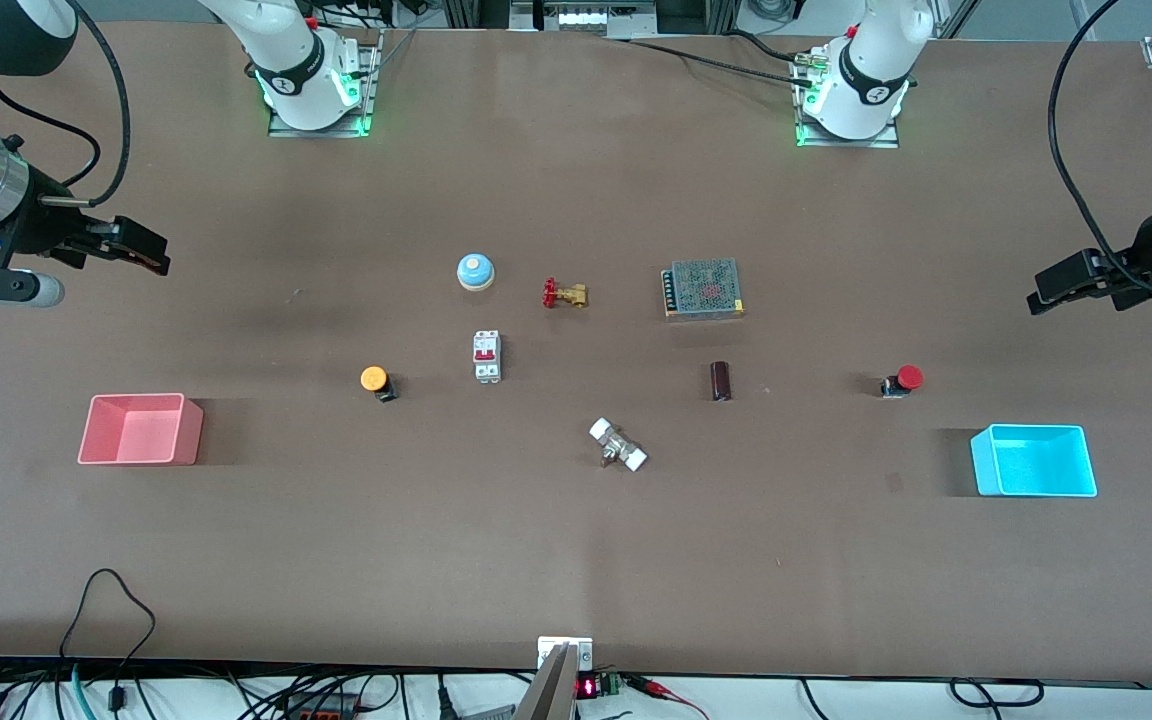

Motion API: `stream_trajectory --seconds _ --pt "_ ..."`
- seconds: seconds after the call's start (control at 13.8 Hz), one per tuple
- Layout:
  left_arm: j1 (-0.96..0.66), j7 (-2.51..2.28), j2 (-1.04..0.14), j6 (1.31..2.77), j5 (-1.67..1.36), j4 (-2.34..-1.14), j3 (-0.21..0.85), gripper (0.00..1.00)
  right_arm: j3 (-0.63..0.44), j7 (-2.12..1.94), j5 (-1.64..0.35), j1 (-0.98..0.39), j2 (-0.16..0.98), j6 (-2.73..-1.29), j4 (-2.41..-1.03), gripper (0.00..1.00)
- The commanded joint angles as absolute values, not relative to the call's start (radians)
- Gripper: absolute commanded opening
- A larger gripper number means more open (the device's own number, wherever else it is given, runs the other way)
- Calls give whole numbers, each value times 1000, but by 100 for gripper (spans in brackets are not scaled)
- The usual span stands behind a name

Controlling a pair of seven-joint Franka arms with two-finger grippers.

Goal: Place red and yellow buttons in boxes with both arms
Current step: 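Reach the right gripper to the yellow button while the left gripper reaches the red button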

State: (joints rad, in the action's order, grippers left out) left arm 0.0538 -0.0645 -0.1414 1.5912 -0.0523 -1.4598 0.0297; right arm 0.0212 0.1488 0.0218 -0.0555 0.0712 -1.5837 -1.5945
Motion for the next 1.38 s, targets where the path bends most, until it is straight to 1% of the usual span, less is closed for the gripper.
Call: stream_trajectory --seconds 0.0,0.36,0.58,0.72,0.87,1.01,1.23,1.3 --pt "66 -57 -127 1569 -32 -1462 31 100 17 150 3 -60 80 -1588 -1594 100" --pt "66 -57 -190 1574 -32 -1453 23 100 17 150 2 -63 95 -1579 -1592 100" --pt "49 -58 -308 1566 -35 -1453 34 100 17 149 0 -66 97 -1571 -1594 100" --pt "49 -58 -331 1562 -32 -1501 34 100 17 153 -3 -81 113 -1565 -1594 100" --pt "54 -61 -377 1616 -31 -1560 34 100 17 155 -26 -106 133 -1580 -1594 100" --pt "52 -61 -399 1684 -31 -1627 35 100 17 167 -37 -146 158 -1678 -1626 100" --pt "54 -51 -400 1816 -32 -1773 35 100 21 154 -32 -182 210 -1859 -1695 100" --pt "55 -48 -403 1850 -32 -1796 35 100 47 150 -29 -187 227 -1929 -1736 100"
